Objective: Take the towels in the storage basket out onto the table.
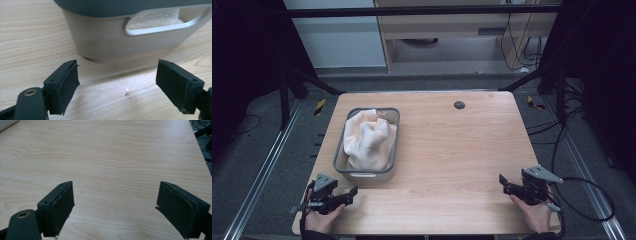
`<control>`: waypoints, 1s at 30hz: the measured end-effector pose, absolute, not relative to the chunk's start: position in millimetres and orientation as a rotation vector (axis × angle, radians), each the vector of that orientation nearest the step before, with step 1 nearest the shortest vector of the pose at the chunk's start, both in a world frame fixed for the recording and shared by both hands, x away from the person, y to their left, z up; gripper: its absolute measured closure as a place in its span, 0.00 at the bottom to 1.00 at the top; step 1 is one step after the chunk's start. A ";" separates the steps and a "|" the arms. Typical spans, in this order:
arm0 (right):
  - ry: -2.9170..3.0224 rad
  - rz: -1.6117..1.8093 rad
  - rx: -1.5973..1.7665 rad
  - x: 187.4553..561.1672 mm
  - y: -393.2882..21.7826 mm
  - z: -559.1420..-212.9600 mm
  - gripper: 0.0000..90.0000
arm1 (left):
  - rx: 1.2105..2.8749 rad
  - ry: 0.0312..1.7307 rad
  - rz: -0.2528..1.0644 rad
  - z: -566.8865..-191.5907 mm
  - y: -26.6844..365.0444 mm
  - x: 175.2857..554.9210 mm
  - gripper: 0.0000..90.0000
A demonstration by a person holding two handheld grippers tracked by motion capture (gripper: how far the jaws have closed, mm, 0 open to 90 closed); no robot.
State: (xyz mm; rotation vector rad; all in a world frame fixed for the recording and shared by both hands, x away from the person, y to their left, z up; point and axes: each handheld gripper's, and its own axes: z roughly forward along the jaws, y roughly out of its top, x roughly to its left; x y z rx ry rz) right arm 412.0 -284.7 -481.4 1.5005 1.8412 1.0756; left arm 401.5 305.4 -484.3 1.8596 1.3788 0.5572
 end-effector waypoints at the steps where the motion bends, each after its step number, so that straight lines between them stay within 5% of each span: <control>1: 1.843 1.070 1.497 410.6 -284.7 -481.5 0.16 | 1.862 1.368 0.558 -483.1 305.6 400.1 0.20; 30: 1.885 1.064 1.425 398.9 -281.1 -483.2 0.14 | 1.741 1.275 0.604 -453.2 316.9 393.2 0.19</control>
